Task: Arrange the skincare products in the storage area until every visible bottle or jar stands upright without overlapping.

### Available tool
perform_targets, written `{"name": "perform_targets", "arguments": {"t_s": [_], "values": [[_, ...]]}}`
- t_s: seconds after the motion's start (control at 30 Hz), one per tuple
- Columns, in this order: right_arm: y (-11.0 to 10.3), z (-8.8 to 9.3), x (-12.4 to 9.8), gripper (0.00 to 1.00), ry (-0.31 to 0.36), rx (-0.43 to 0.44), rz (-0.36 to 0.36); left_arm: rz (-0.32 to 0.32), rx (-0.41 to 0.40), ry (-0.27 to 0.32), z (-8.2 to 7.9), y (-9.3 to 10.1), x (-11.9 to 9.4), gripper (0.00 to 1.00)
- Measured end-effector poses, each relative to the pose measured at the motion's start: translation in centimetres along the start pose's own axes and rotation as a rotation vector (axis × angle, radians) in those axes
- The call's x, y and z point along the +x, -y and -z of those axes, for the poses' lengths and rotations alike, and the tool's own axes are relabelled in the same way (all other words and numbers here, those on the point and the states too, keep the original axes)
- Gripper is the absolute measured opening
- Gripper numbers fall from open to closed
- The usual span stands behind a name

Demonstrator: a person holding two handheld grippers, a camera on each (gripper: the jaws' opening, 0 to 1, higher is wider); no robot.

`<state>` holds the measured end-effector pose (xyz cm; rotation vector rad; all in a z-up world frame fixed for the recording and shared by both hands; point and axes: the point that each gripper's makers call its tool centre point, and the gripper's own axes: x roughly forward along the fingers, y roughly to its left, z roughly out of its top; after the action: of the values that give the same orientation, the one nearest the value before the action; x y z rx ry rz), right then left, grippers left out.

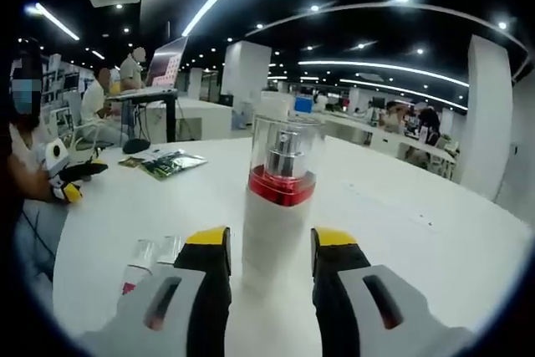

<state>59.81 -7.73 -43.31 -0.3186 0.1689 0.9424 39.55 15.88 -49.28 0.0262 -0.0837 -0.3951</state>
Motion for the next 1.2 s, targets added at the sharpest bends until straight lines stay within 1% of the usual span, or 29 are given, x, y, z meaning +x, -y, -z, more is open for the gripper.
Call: {"name": "perform_targets", "arguments": {"t_s": [0.13, 0.23, 0.33, 0.57, 0.8, 0.9, 1.1, 1.13, 1.17, 1.2], "values": [[0.3, 0.8, 0.8, 0.31, -0.020, 0.003, -0.006, 0.002, 0.004, 0.003, 0.0, 0.0, 0.0, 0.63], [0.0, 1.1, 1.3, 0.29, -0.027, 0.028, -0.026, 0.006, 0.006, 0.004, 0.0, 0.0, 0.0, 0.63], [-0.1, 1.5, 1.6, 0.30, -0.041, 0.008, -0.025, 0.007, 0.005, 0.006, -0.1, 0.0, -0.1, 0.63], [0.8, 1.3, 2.8, 0.30, -0.042, 0.034, 0.001, 0.005, 0.001, 0.011, -0.2, 0.0, -0.1, 0.63], [2.2, 1.1, 4.4, 0.30, -0.040, 0.053, 0.051, 0.008, 0.003, 0.017, -0.2, 0.0, -0.1, 0.62], [2.7, 0.9, 5.6, 0.29, -0.019, 0.079, 0.067, 0.009, -0.006, 0.027, -0.3, 0.0, -0.2, 0.62], [3.2, 0.2, 7.8, 0.29, -0.031, 0.074, 0.057, 0.009, 0.008, 0.032, -0.3, -0.1, -0.1, 0.61], [3.3, 0.2, 8.1, 0.29, -0.030, 0.075, 0.056, 0.007, 0.002, 0.037, -0.4, -0.1, -0.1, 0.61], [3.5, 0.1, 8.5, 0.29, -0.027, 0.077, 0.057, 0.004, -0.046, 0.063, -0.9, -0.2, -0.1, 0.61], [3.6, 0.1, 8.7, 0.29, -0.025, 0.080, 0.059, 0.010, -0.078, 0.083, -1.2, -0.2, -0.2, 0.62]]}}
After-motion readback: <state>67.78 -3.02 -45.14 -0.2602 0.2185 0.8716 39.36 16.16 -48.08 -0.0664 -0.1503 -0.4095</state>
